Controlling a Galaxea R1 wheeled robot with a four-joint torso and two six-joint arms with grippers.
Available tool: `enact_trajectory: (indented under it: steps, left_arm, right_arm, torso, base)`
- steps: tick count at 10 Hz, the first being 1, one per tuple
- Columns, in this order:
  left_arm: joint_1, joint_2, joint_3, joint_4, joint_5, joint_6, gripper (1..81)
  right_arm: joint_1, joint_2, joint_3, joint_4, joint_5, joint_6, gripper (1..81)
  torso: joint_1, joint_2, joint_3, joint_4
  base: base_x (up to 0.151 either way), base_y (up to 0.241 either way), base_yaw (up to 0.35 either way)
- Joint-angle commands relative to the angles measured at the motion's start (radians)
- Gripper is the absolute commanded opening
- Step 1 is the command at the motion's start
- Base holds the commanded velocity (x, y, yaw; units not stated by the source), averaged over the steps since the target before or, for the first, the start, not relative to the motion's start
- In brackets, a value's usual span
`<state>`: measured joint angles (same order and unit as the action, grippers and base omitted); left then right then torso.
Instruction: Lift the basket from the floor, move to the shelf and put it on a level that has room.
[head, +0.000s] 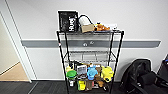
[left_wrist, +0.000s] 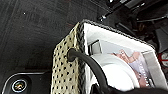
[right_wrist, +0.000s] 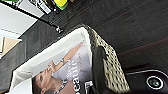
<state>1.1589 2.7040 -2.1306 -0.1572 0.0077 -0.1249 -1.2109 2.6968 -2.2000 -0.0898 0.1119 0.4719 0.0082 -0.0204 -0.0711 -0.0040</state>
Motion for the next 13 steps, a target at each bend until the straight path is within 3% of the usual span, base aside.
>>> enact_trajectory:
  steps: [1, 13]
  left_arm:
    - [-0.106, -0.012, 0.026, 0.01, 0.026, 0.008, 1.0]
    - [-0.106, -0.013, 0.029, 0.01, 0.025, 0.008, 1.0]
  right_arm:
    - [0.099, -0.013, 0.017, -0.005, 0.005, 0.008, 1.0]
    - [0.096, -0.016, 0.019, -0.007, 0.005, 0.007, 1.0]
  torso:
    - [0.0, 0.0, 0.0, 0.0]
    - [-0.001, 0.0, 0.0, 0.0]
  base:
    - [0.082, 0.0, 0.0]
    - [0.102, 0.0, 0.0]
